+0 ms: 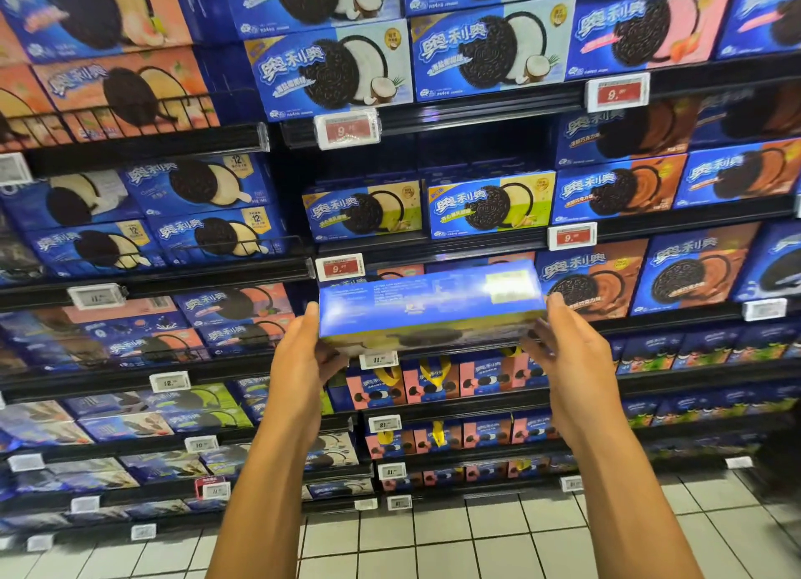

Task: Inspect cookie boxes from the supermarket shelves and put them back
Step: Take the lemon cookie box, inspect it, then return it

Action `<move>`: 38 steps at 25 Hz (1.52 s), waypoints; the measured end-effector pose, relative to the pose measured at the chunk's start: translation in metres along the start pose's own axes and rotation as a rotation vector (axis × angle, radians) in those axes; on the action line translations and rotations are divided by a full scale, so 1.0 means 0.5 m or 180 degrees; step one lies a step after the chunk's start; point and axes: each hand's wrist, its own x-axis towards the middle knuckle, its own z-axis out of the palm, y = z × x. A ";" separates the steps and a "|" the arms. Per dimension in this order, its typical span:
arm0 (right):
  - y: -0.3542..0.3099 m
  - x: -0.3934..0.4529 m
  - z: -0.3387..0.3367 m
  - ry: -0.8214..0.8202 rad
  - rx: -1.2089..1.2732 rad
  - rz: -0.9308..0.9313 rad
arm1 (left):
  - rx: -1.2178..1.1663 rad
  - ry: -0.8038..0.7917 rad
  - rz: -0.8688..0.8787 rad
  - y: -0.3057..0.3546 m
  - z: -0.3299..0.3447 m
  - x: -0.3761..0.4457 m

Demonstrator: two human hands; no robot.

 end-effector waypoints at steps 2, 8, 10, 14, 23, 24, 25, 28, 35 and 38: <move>0.002 0.005 -0.004 0.0063 0.0044 0.0128 | -0.0019 -0.0221 0.0233 0.002 -0.004 -0.006; -0.001 0.002 -0.001 0.0044 0.0259 0.0084 | -0.0451 -0.0681 0.0563 0.002 -0.018 -0.007; -0.005 0.003 -0.002 -0.0044 0.0446 0.0072 | -0.0729 -0.0705 0.0526 0.000 -0.022 -0.009; -0.001 0.008 -0.009 -0.0061 0.0584 -0.0070 | -0.1097 -0.0804 0.0566 0.002 -0.024 -0.013; 0.010 0.006 0.004 -0.0169 0.0718 -0.0522 | -0.1146 -0.0605 0.0936 0.009 -0.003 -0.012; 0.009 0.005 0.007 -0.0191 0.0724 -0.0533 | -0.1154 -0.0574 0.0955 0.008 -0.006 -0.011; 0.010 0.006 0.010 -0.0207 0.0727 -0.0532 | -0.1176 -0.0548 0.0956 0.007 -0.008 -0.010; 0.021 0.011 0.014 -0.0217 0.0712 -0.0524 | -0.1229 -0.0550 0.1008 0.007 -0.010 -0.013; 0.083 0.073 0.023 -0.0044 0.0604 0.0105 | -0.0438 -0.1276 0.1433 0.056 0.016 -0.040; 0.094 0.102 0.034 -0.0098 0.0378 0.0543 | -0.0324 -0.1812 0.1399 0.075 0.044 -0.052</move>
